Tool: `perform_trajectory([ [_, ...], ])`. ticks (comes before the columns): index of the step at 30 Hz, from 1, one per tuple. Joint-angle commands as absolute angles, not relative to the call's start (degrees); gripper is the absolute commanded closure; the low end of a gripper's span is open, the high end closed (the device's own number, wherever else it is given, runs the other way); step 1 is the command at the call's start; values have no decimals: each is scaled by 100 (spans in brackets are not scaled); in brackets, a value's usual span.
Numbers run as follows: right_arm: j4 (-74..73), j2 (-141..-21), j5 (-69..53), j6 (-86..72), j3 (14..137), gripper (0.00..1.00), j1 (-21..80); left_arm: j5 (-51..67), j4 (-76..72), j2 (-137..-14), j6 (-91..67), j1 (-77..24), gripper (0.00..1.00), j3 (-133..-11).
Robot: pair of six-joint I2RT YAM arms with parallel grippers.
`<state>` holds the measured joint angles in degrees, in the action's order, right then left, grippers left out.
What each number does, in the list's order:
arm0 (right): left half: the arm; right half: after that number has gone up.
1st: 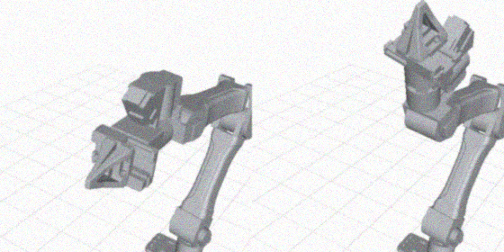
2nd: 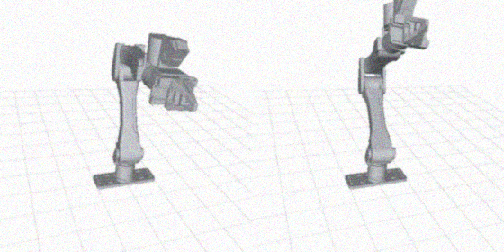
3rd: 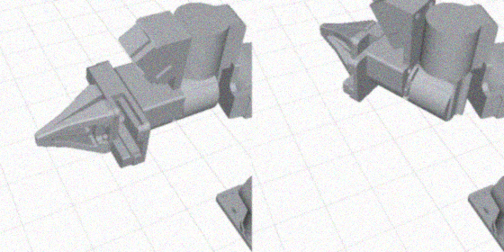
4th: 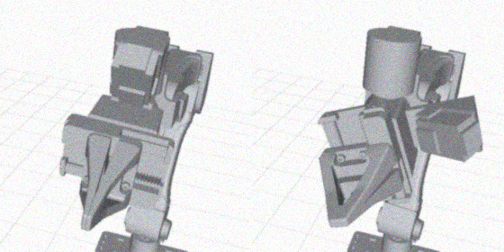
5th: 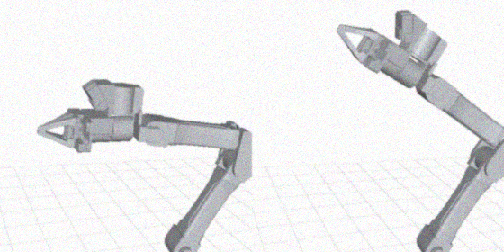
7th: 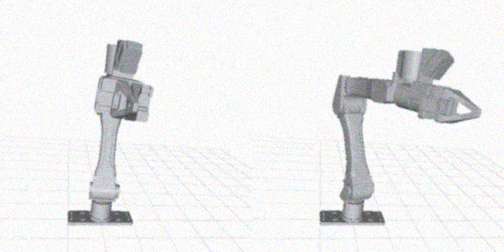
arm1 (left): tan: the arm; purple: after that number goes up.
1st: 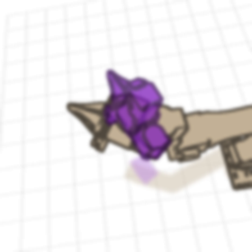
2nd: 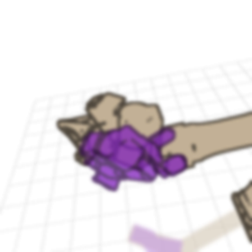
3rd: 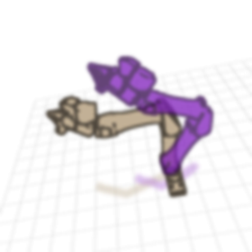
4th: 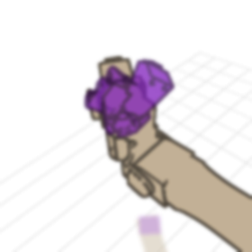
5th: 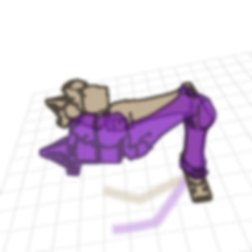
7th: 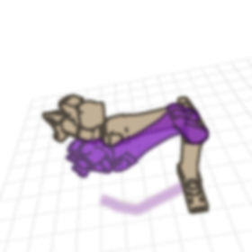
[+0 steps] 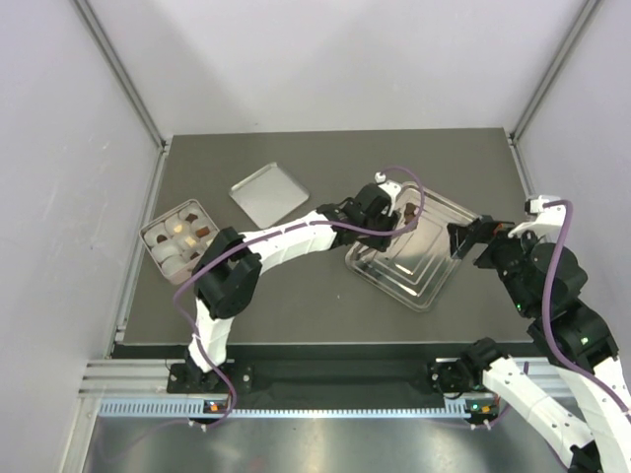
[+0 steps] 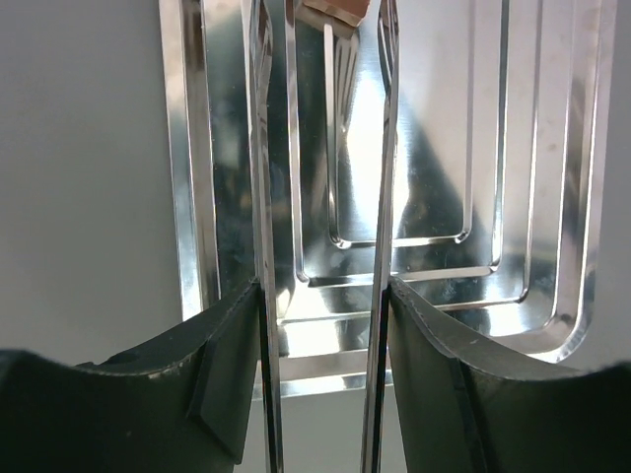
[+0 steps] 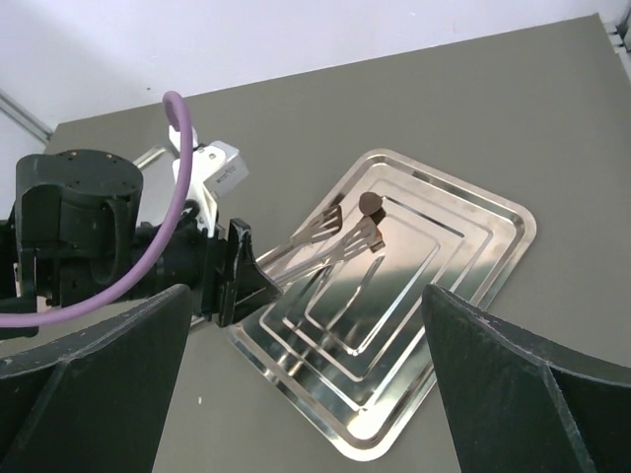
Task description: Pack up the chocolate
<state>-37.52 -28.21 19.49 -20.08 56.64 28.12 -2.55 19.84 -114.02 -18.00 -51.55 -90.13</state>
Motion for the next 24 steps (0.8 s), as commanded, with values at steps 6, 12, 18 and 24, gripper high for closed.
perform_trajectory([
  [6, -3656, -2733, 2171, -1758, 5660, 0, 2883, -71, 1494, -11777, -1468, -5150, 43, -9545],
  [12, -3656, -2733, 2224, -1723, 5669, 0, 2892, -26, 1538, -12032, -1433, -5159, 44, -9668],
  [18, -3639, -2742, 2233, -1731, 5643, 0, 2883, -26, 1547, -12067, -1433, -5185, 46, -9650],
  [24, -3639, -2733, 2259, -1731, 5625, 0, 2892, -70, 1661, -11971, -1354, -5273, 48, -9642],
])
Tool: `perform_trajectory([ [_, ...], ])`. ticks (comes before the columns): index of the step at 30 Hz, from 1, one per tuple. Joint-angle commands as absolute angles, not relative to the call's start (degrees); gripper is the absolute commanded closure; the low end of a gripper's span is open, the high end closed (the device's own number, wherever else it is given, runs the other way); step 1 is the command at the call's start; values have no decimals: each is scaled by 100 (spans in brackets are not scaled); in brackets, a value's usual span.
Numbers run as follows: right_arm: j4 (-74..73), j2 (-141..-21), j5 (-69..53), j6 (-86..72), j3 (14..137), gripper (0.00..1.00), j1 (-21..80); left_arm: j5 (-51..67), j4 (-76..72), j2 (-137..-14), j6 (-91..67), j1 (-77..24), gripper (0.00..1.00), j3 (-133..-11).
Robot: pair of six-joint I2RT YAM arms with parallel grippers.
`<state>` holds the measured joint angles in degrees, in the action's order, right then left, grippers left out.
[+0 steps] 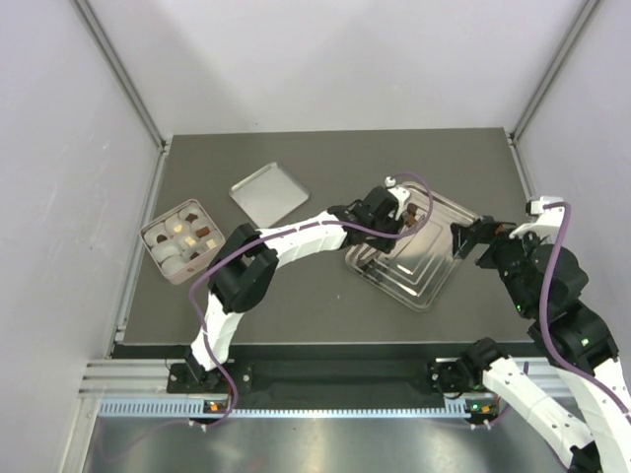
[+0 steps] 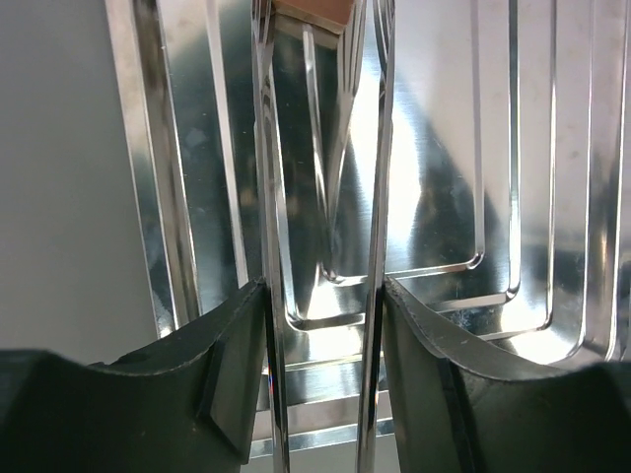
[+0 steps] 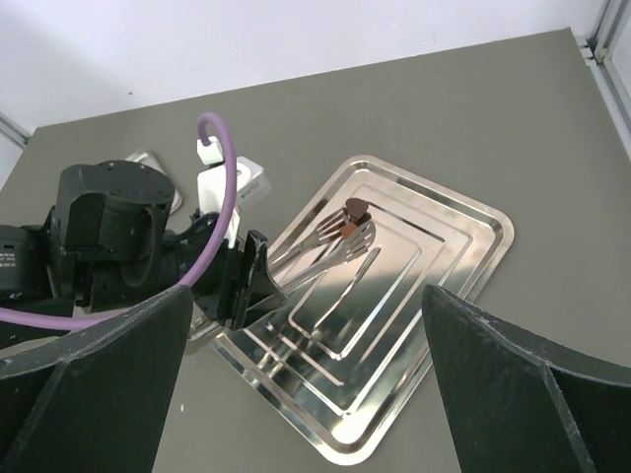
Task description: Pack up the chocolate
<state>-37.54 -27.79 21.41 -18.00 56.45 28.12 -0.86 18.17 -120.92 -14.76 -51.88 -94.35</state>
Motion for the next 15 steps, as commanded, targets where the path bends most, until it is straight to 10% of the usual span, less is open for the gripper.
perform_trajectory([
  [1, -3647, -2716, 2267, -1731, 5616, 0, 2892, -88, 1670, -11953, -1327, -5291, 48, -9642],
  [15, -3639, -2646, 2285, -1758, 5581, 0, 2892, -255, 1784, -12023, -1336, -5353, 51, -9703],
])
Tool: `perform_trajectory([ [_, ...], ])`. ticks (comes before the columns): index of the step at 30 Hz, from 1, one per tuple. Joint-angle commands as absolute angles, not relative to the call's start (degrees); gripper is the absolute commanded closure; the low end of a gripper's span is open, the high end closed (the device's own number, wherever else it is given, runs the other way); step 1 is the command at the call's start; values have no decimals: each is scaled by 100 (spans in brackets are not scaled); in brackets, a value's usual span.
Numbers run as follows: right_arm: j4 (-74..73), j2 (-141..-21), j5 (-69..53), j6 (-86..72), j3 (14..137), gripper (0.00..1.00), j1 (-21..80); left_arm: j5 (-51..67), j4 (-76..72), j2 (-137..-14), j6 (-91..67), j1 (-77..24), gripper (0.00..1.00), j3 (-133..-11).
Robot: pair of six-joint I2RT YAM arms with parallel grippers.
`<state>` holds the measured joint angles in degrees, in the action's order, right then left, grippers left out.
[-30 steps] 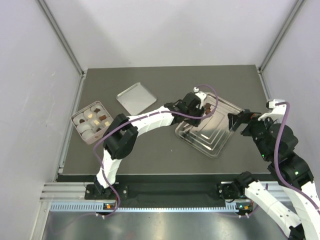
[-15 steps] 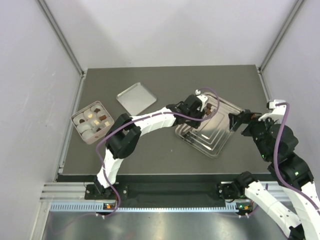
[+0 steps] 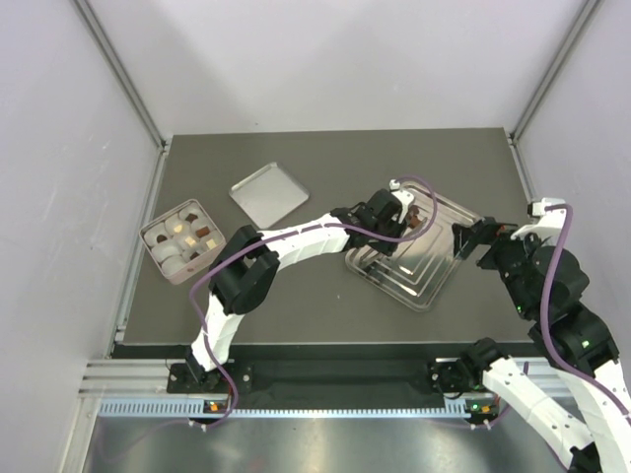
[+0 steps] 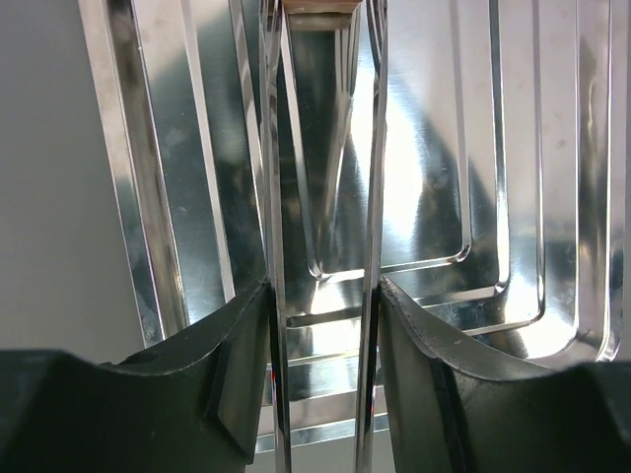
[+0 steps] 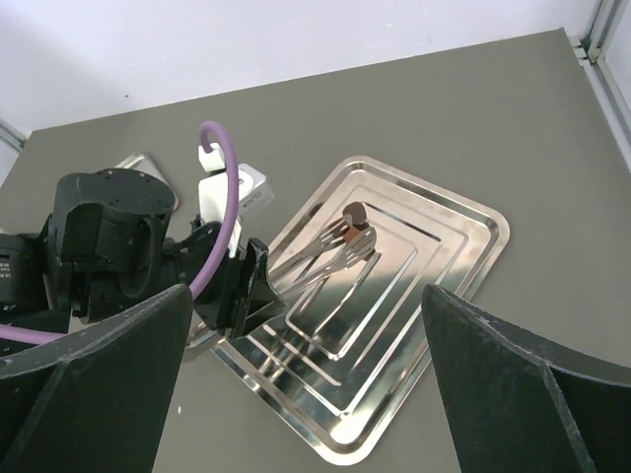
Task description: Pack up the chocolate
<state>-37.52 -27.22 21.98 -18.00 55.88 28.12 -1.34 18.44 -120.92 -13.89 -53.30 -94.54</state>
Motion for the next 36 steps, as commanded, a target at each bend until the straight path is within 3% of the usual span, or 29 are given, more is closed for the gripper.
perform_trajectory([
  [1, -3647, -2646, 2268, -1775, 5581, 0, 2883, -264, 1793, -12041, -1336, -5361, 51, -9703],
  [21, -3832, -2479, 2215, -1968, 5730, 0, 2892, -588, 1951, -11593, -1555, -5440, 59, -9554],
  [36, -3850, -2479, 1890, -2215, 5704, 0, 2892, -2170, 3267, -10135, -2705, -5169, 65, -9246],
])
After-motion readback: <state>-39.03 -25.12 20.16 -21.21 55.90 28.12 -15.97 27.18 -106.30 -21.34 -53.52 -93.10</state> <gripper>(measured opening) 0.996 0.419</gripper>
